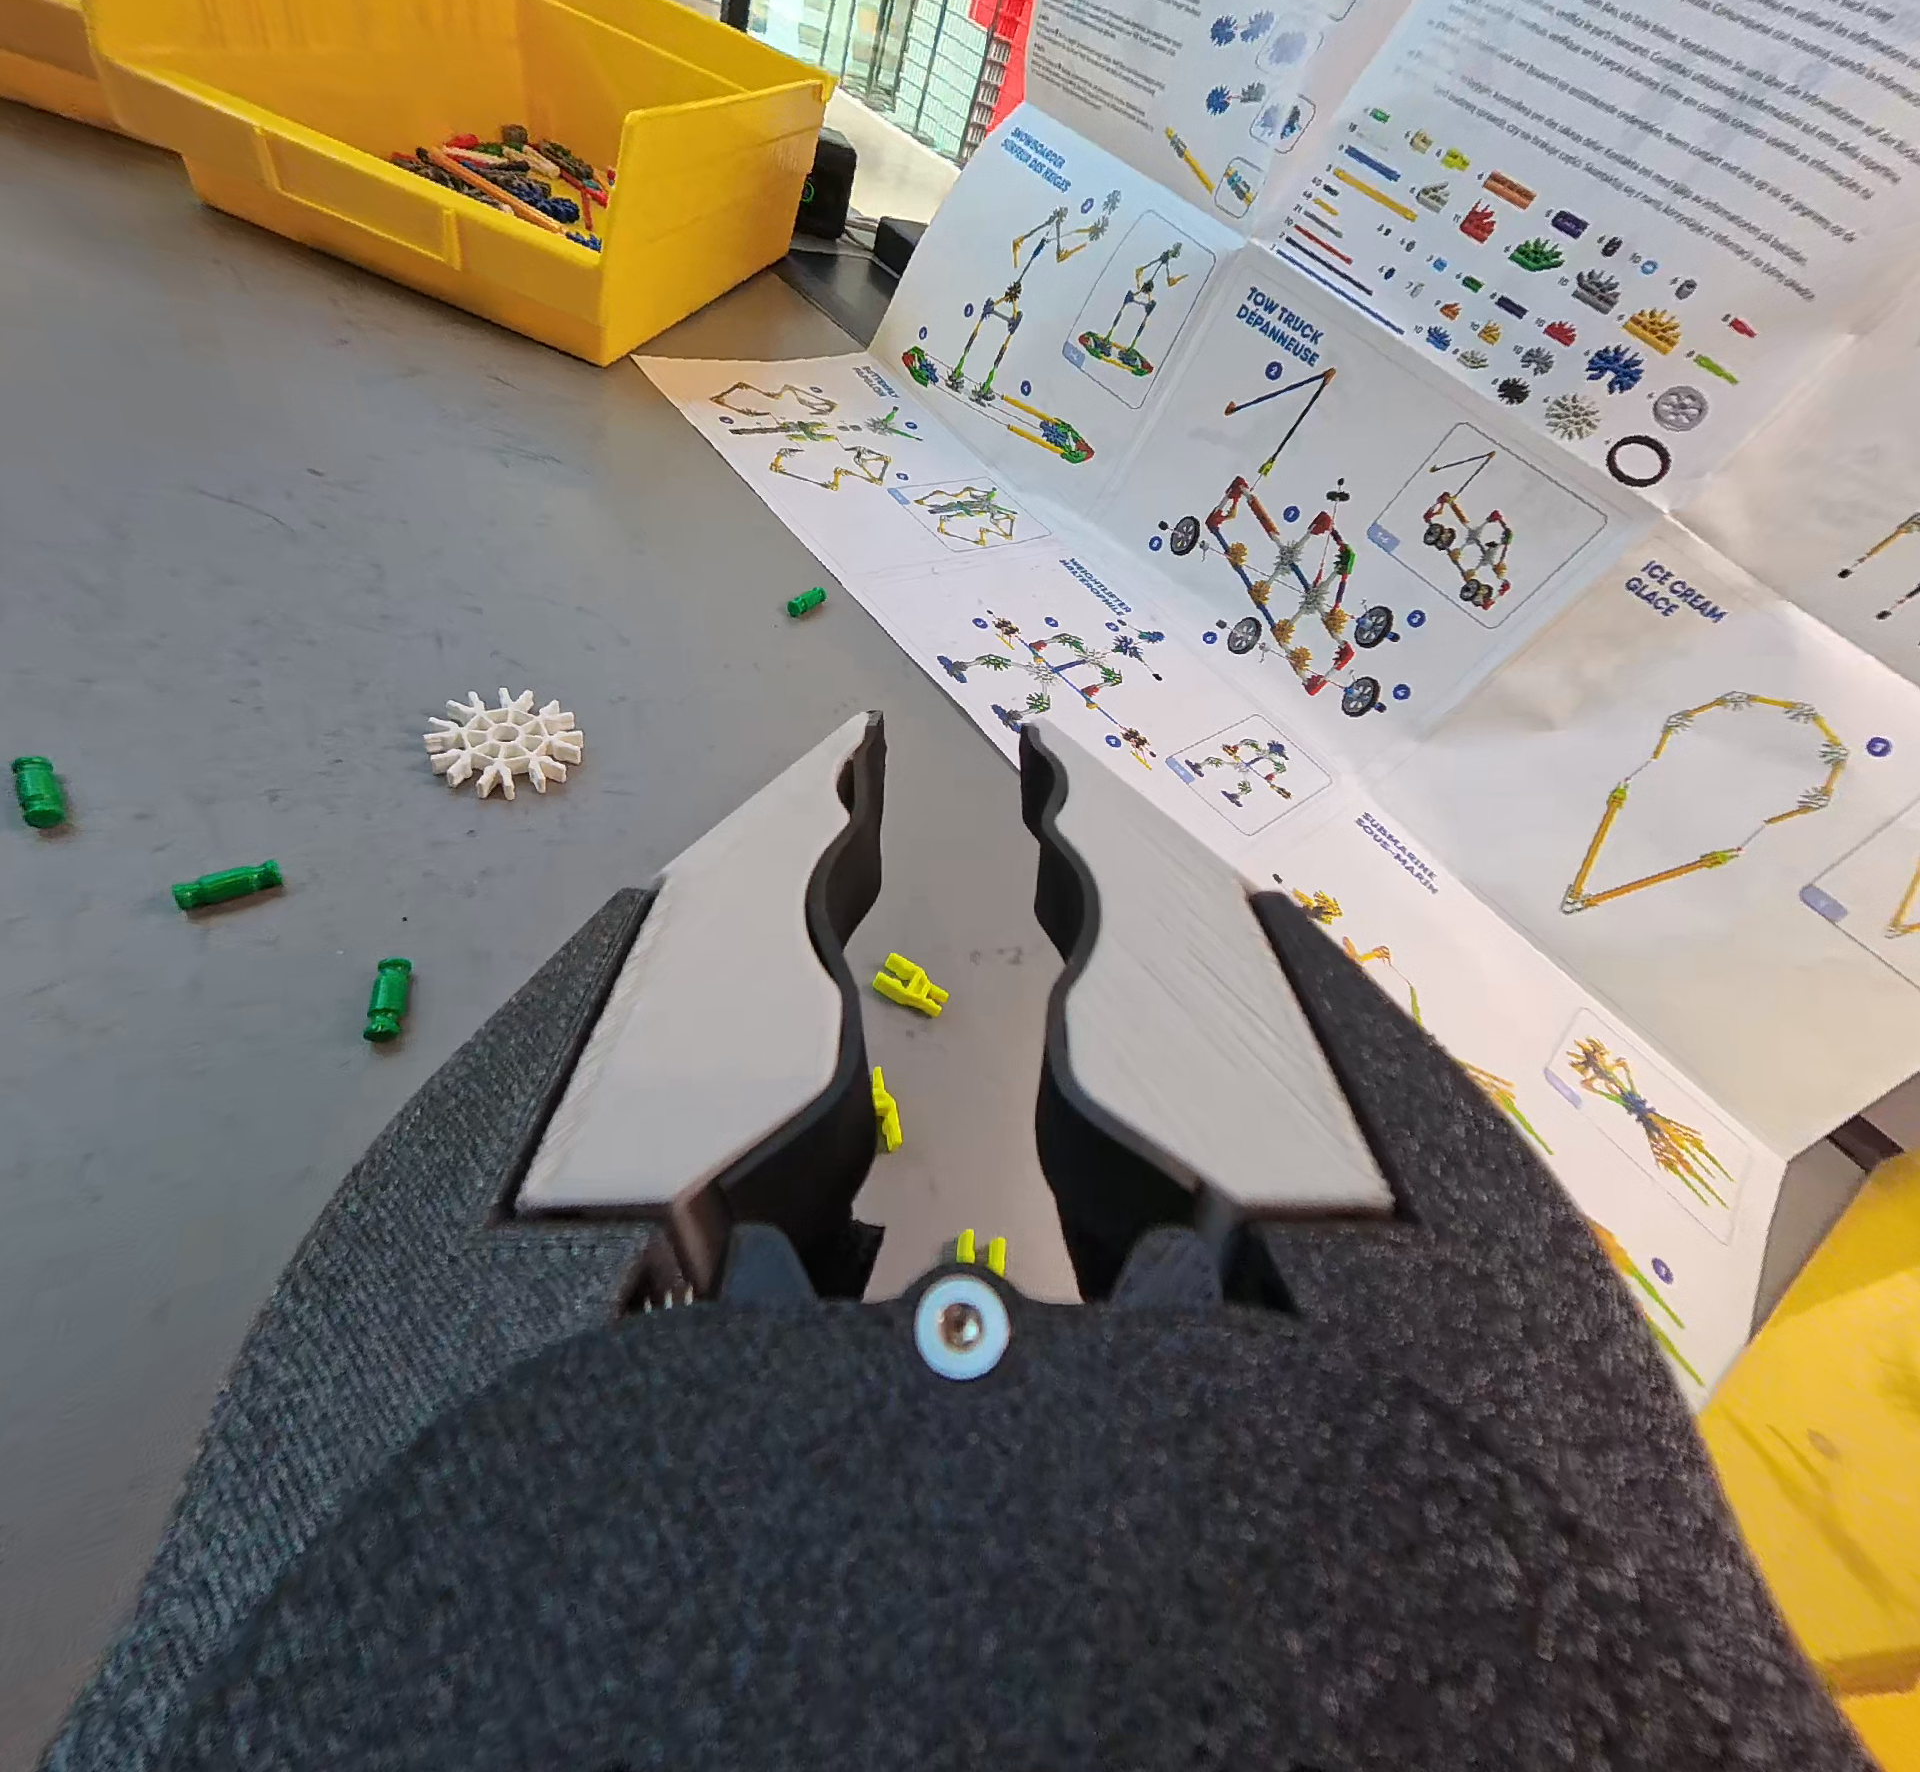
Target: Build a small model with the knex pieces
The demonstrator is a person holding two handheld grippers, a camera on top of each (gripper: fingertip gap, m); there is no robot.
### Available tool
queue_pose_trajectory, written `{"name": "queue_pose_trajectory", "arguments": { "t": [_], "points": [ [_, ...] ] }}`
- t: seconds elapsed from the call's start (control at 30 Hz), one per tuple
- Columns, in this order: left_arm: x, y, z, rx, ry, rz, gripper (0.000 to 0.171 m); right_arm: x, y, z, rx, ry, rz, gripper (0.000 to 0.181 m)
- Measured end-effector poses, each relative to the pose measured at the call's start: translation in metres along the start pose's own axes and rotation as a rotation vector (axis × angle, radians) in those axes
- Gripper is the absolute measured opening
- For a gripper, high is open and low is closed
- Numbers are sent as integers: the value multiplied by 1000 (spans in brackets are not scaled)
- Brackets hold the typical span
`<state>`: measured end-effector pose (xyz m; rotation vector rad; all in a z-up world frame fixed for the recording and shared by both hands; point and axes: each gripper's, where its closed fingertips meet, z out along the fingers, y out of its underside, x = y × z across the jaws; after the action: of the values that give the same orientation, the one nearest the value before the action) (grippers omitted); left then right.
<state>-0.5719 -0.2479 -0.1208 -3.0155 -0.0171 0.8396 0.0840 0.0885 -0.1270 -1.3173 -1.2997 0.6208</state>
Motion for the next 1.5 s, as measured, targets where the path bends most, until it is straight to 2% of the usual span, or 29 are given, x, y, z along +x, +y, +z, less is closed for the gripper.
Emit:
{"name": "queue_pose_trajectory", "arguments": {
  "t": [0.07,0.17,0.33,0.63,0.73,0.83,1.0,1.1,1.2,1.3,1.4,1.5],
  "points": [
    [0,4,8,-28,-3,-14,13,1,0,-2,0,3,24,24],
    [-2,21,23,-124,-8,-9,22,1,-3,-3,7,1,27,24],
    [-4,32,49,-198,-11,27,24,-3,8,4,-40,-10,22,24],
    [3,28,96,-293,82,91,40,-8,19,15,-112,-1,-41,23],
    [-2,31,103,-342,80,105,31,-10,21,17,-129,-2,-51,23],
    [5,36,107,-375,150,100,21,-10,23,19,-145,-6,-54,23],
    [-2,31,100,-305,103,109,10,-13,24,19,-147,-18,-63,23],
    [-11,26,78,-222,71,90,6,-14,23,18,-139,-28,-64,22],
    [-18,16,42,-110,50,59,6,-15,20,16,-120,-35,-63,22],
    [-3,-23,-18,132,72,29,5,-19,13,13,-84,-54,-41,22],
    [55,-87,-109,521,225,34,5,-24,4,10,-46,-81,-36,22],
    [156,-141,-208,903,500,89,6,-37,-11,4,16,-118,-86,22]
  ]
}}
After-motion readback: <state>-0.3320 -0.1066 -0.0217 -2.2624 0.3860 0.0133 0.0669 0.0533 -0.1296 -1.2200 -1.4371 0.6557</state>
